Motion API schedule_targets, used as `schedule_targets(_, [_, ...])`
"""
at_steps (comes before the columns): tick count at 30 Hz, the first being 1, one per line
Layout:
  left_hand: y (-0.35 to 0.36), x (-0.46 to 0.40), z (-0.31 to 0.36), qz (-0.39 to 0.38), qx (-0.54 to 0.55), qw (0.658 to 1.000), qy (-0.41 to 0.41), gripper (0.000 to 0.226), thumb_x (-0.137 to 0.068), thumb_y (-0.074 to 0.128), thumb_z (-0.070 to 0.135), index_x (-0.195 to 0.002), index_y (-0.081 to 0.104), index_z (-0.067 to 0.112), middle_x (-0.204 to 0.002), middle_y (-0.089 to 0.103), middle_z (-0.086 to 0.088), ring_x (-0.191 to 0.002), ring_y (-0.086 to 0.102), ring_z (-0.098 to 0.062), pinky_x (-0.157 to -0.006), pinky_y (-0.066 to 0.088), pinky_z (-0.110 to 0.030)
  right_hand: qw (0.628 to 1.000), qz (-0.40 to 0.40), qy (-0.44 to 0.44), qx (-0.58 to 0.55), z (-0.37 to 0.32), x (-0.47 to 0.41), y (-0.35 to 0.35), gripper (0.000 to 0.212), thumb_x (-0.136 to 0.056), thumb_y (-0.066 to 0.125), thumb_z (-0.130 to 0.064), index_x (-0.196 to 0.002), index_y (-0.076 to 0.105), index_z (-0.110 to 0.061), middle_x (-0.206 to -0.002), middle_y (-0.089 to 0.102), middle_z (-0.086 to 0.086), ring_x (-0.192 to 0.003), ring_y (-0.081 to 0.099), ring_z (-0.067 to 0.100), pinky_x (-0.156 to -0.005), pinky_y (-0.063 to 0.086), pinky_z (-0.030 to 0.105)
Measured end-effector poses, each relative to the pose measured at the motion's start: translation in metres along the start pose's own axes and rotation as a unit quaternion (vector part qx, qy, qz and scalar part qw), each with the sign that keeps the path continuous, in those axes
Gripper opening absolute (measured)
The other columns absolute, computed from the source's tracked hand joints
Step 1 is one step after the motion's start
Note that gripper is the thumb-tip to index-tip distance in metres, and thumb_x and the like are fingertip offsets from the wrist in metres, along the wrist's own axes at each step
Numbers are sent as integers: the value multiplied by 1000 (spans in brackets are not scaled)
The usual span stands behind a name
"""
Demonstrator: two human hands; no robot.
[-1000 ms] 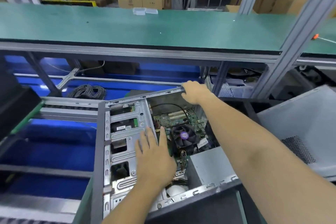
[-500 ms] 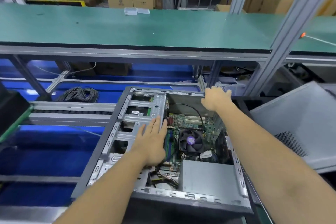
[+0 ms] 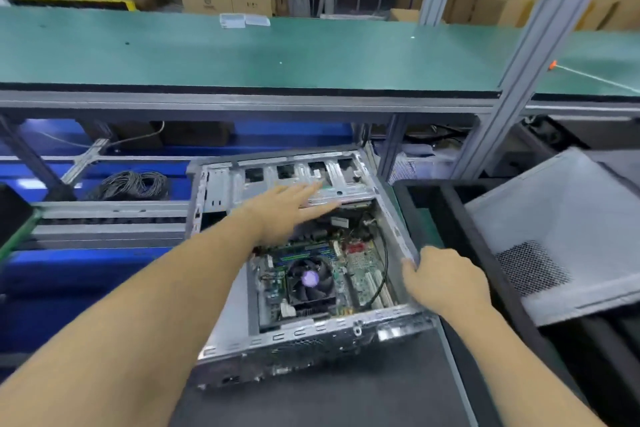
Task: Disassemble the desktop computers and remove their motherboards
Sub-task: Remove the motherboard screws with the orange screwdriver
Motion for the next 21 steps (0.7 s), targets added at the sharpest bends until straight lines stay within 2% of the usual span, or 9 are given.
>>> schedule_targets(2, [-21,0,11,72,94,992,-39,83,-99,39,15,-154,-18,42,-167,-12,0,-154,-1,-21,-124,13,-44,996,-61,6,-68,-5,-10,5,40,-95,40,-57,-104,51,-19,-106,65,8,-87,61,31,-69,45,36])
schedule_targets(4, [-29,7,9,107,123,981,-106,69,-101,36,27,-160,0,31,-168,0,-4,-154,4,-23,-124,10,-45,995,-56,-3,-87,-19,-28,4,51,-99,38,-57,-128,40,-15,-116,62,14,-94,60,35,-70,44,38])
schedule_targets(7, [-10,43,-18,96,150,948,-264,66,-101,36,36,-160,7,26,-168,5,-7,-154,4,-28,-124,8,-47,997,-3,-20,-76,-44,-38,7,41,-105,38,-38,-132,34,-8,-111,63,19,-78,52,33,-62,39,38])
schedule_targets(9, [12,78,-36,84,166,912,-364,66,-102,35,42,-160,8,25,-167,6,-12,-152,6,-34,-122,11,-51,999,22,-17,-29,-46,-37,13,34,-101,42,-15,-132,34,-4,-107,64,19,-81,58,35,-60,38,36])
schedule_targets(11, [30,104,-40,82,175,887,-420,65,-101,36,45,-159,13,27,-165,11,-15,-150,10,-37,-119,15,-56,1000,29,-10,0,-40,-33,17,30,-95,44,-5,-124,37,-3,-104,65,19,-87,64,37,-58,38,36])
schedule_targets(13, [39,111,-35,89,189,878,-431,63,-100,35,47,-158,17,28,-164,15,-11,-149,11,-36,-118,13,-59,999,41,-3,1,-36,-27,14,27,-95,45,-5,-121,39,-3,-102,66,18,-87,65,37,-58,39,35])
schedule_targets(17, [43,100,-11,94,198,898,-382,58,-99,28,43,-156,22,32,-166,19,-2,-150,21,-26,-119,1,-63,998,45,29,-23,-18,-6,16,23,-100,44,-11,-121,40,-4,-101,65,19,-77,54,35,-60,39,36])
schedule_targets(19, [38,101,-8,115,207,897,-373,55,-99,30,39,-152,32,28,-162,28,-1,-148,26,-23,-120,1,-62,997,51,43,-29,-12,2,14,22,-102,41,-17,-121,40,-4,-100,65,20,-74,48,33,-60,39,36])
schedule_targets(21, [33,106,-8,137,219,891,-373,48,-98,33,37,-144,43,25,-154,40,0,-142,34,-22,-120,5,-60,997,50,49,-33,-14,6,11,31,-105,39,-27,-125,40,-4,-103,64,21,-76,50,34,-60,39,37])
Point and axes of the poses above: each hand's wrist, its own x-axis away from the middle knuckle, its own y-axis out of the palm, z = x × y, the point moved 9 cm from there along -x, towards the middle knuckle
